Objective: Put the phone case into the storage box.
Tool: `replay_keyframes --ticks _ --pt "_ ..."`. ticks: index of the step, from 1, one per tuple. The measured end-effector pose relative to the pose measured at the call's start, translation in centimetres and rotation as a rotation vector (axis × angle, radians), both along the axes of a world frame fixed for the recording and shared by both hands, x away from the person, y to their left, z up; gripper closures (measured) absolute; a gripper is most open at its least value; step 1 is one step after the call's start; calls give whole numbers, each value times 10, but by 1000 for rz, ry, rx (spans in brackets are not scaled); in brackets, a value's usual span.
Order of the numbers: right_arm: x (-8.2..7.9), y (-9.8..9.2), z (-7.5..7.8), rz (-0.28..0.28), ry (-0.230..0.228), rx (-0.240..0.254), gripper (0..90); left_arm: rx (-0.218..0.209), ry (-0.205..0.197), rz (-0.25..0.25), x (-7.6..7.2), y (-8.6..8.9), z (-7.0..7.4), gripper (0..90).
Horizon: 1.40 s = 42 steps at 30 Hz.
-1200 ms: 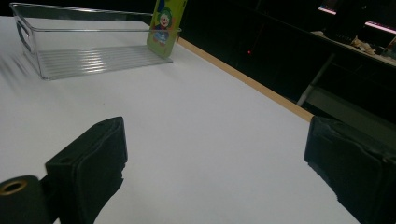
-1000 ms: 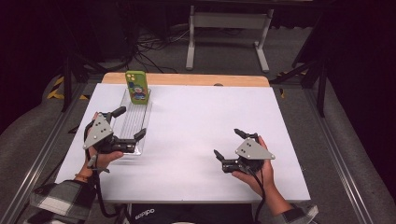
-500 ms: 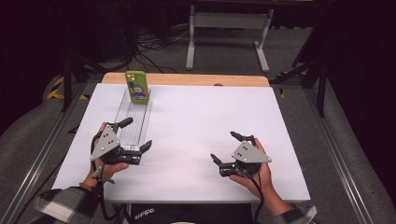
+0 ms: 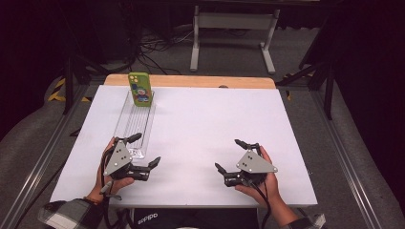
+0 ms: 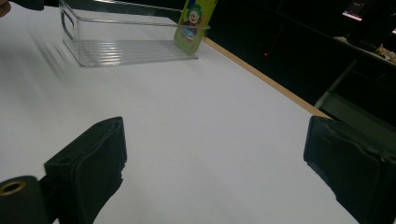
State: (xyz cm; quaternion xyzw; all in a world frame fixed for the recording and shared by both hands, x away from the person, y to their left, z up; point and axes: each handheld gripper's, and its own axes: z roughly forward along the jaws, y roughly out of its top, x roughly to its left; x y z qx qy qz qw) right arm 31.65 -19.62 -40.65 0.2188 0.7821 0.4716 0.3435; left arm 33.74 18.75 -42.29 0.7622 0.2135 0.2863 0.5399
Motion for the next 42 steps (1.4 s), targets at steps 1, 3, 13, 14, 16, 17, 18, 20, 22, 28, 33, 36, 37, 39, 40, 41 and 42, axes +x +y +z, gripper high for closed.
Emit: replay_keyframes --ticks 1,3,13,14,16,17,18,20,22,28,33,36,37,39,40,41,42 --pt "0 0 0 1 1 2 69 5 2 4 -1 1 -1 51" --pt "-1 0 -1 0 -3 -7 69 7 6 9 -2 2 -3 51" --pt "-4 -5 -4 -14 -7 -25 64 27 37 -4 -9 5 -13 54" --pt "-4 -5 -5 -15 -5 -26 64 28 31 0 -9 6 -14 54" --pt "-4 -5 -5 -16 -2 -26 64 23 39 0 -9 7 -14 57" --pt "-3 -5 -6 -14 -4 -28 64 23 45 1 -9 7 -16 61" --pt "-3 -4 -7 -9 -1 -29 64 33 49 0 -8 8 -17 60" --pt "-2 -3 -7 -3 -7 -33 64 37 53 -2 -8 8 -19 61" --pt "-1 -2 -8 2 -2 -28 64 50 40 5 -7 8 -19 61" --pt "-1 -4 -9 4 8 -26 64 42 66 -1 -7 3 -23 61" --pt "-3 -4 -8 17 6 -27 64 53 57 7 -9 2 -22 56" --pt "-4 -5 -8 14 -1 -22 64 38 55 15 -9 2 -21 54" --pt "-3 -5 -8 12 -3 -19 65 44 51 12 -9 3 -20 54" --pt "-3 -6 -8 13 3 -20 65 39 42 13 -8 4 -19 54" --pt "-3 -6 -8 13 3 -20 65 39 42 13 -8 4 -19 54" --pt "-2 -6 -8 11 7 -19 65 26 51 9 -9 4 -19 54" --pt "-2 -6 -8 9 10 -16 65 27 47 5 -9 5 -18 54"
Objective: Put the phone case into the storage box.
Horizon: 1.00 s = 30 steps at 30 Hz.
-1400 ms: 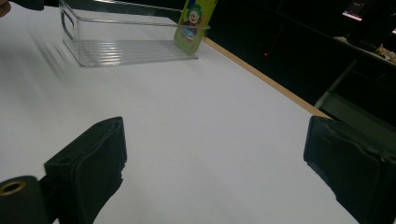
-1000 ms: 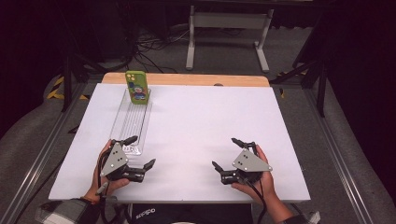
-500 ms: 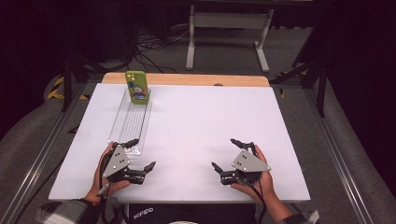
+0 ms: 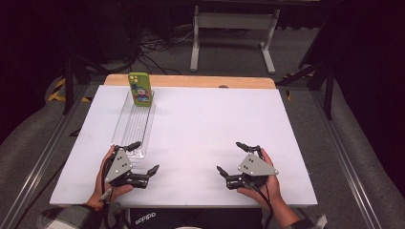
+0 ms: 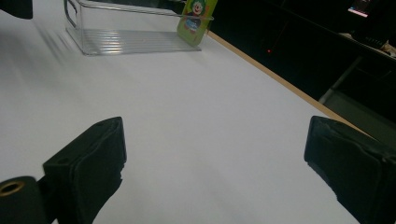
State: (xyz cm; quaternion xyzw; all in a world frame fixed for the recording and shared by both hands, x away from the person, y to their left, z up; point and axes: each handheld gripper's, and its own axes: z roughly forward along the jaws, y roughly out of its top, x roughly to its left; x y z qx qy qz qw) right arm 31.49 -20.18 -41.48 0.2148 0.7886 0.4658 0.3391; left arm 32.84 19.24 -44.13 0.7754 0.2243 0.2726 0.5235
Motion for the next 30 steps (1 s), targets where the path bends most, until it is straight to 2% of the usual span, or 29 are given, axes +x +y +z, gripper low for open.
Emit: replay_keyframes --ticks 5,11,21,23,30 --pt "1 1 0 -7 4 -1 65 -15 -3 -3 1 3 2 54" --pt "1 0 -1 -17 10 -9 68 -7 -12 -15 2 1 3 53" --pt "4 -1 -1 -25 12 -13 75 -23 1 -25 3 3 3 54" --pt "5 0 -2 -25 11 -12 75 -12 -3 -28 2 3 3 54" --pt "6 2 -1 -17 7 -17 75 -15 3 -22 1 4 3 54"
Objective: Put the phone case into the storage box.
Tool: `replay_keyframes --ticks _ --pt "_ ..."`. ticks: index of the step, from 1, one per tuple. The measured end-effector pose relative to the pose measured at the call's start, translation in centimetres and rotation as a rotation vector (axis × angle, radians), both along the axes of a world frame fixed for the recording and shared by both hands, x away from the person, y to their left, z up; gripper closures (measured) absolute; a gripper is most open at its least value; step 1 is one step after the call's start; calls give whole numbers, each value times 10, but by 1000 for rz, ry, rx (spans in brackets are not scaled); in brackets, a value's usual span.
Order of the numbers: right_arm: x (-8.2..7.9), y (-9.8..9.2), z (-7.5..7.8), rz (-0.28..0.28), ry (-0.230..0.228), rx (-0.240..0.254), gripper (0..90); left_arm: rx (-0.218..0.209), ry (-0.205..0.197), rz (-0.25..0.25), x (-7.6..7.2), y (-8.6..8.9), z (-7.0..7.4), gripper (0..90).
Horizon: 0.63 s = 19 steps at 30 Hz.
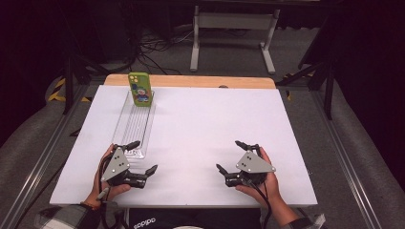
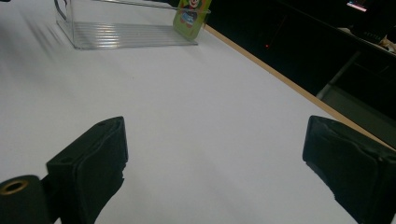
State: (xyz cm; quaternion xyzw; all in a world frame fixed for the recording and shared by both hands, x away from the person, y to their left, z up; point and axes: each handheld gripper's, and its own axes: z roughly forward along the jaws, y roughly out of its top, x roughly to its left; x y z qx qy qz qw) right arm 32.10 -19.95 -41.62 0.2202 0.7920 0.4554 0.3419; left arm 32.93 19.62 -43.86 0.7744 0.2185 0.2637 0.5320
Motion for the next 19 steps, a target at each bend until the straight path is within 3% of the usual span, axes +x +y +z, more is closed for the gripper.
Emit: replay_keyframes --ticks 9,15,19 --pt "-1 1 0 9 0 -1 78 16 -23 7 -1 0 3 54" --pt "-4 -4 0 2 1 -2 78 34 -22 -2 1 -4 3 55" --pt "-4 -5 0 -2 3 -1 78 24 -18 -2 3 -5 3 54"
